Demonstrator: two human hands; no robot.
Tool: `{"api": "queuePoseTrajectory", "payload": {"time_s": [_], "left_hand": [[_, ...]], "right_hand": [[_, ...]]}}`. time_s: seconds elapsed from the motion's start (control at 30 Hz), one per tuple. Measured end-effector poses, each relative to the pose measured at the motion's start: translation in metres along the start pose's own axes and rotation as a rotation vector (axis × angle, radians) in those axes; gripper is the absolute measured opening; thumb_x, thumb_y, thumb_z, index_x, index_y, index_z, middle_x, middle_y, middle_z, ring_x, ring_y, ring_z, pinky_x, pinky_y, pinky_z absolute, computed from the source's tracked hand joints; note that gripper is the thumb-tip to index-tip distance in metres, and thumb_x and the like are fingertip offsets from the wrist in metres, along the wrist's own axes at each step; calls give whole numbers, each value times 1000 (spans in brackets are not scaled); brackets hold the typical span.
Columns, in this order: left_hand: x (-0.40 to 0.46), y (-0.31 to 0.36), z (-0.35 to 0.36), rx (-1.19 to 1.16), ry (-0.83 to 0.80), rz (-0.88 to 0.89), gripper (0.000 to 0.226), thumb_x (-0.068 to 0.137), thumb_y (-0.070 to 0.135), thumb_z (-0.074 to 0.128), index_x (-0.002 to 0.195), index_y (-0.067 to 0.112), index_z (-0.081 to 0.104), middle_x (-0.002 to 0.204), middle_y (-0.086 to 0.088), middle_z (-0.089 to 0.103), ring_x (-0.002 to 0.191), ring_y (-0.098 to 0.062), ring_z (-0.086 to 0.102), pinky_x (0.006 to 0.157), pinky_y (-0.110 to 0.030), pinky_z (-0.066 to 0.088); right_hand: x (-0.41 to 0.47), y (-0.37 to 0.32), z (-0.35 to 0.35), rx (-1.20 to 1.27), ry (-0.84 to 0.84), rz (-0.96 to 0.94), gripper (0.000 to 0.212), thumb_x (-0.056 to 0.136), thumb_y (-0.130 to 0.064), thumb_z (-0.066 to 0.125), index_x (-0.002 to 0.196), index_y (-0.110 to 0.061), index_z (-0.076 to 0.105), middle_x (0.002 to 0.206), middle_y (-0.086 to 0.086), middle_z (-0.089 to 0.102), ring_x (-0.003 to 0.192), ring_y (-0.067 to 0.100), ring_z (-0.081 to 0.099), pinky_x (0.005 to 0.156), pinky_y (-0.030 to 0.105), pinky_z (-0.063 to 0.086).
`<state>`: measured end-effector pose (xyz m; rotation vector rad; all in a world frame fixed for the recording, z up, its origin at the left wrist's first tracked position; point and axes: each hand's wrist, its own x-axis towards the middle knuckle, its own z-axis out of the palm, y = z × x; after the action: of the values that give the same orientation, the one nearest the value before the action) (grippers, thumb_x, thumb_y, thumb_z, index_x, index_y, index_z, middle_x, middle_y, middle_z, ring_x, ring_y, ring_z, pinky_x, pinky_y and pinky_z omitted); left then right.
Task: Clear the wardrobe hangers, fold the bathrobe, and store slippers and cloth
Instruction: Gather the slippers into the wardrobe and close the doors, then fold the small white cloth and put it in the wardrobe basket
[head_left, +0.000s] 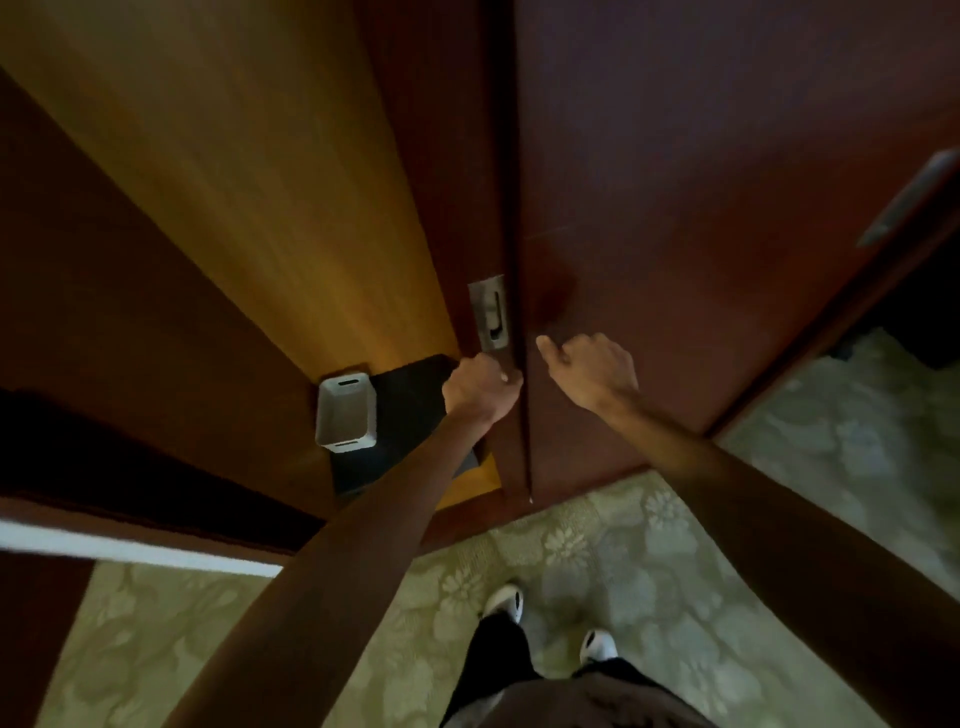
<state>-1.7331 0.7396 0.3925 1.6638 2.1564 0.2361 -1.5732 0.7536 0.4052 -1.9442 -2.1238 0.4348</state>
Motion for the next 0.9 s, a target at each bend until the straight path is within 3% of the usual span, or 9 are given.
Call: {"api": "queuePoseTrajectory", "payload": {"time_s": [0.1,0.17,0.27,0.43,0.6,0.73,0.8,0.9], "left_hand": [[1,-4,44,13,-214,86,45,84,53,54,62,16,65,69,2,71,66,-19,72,65,-36,62],[-3,2,70,4,-364,193,39,86,45,58,67,13,67,69,1,73,63,-17,72,65,-37,63],[-18,19,112,-29,-612,302,25,91,22,61,78,5,72,68,-5,75,59,-19,72,66,-40,63],[-70,38,189,199,-938,524,26,89,20,59,68,12,70,65,-6,74,63,-24,74,71,-41,63],[-162,50,247,504,-1173,767,19,88,23,61,77,14,73,67,0,75,62,-14,73,74,-30,62],[-254,56,285,752,-1335,946,25,91,20,56,81,7,75,71,-3,76,71,-21,75,69,-35,61],[-304,59,302,872,-1360,1054,27,92,19,55,80,7,75,73,-4,77,69,-19,75,64,-30,59],[-381,64,326,1007,-1398,1179,25,93,16,56,76,8,73,76,-7,76,62,-18,70,56,-24,54]], "right_hand": [[-31,32,30,44,-43,176,61,97,-61,35,85,-17,76,92,9,73,91,30,68,78,35,53],[-59,54,47,130,-76,338,50,90,-60,44,92,-23,77,98,2,75,93,24,70,83,37,58],[-110,83,71,210,-124,554,38,86,-57,53,91,-26,75,98,-1,76,95,21,71,84,37,58],[-225,112,109,399,-146,949,20,89,-43,62,90,-26,73,100,1,75,96,22,69,84,36,56],[-359,113,144,576,-35,1322,23,90,-33,63,100,-15,75,107,6,74,98,25,69,84,30,54],[-473,97,169,729,92,1660,20,83,-31,59,85,-15,71,87,8,72,83,28,67,70,33,55],[-529,81,184,798,167,1781,22,79,-31,57,80,-13,70,80,8,71,75,27,67,60,29,49],[-605,52,202,921,320,1970,23,82,-26,60,75,-6,68,73,13,69,68,25,64,57,30,46]]}}
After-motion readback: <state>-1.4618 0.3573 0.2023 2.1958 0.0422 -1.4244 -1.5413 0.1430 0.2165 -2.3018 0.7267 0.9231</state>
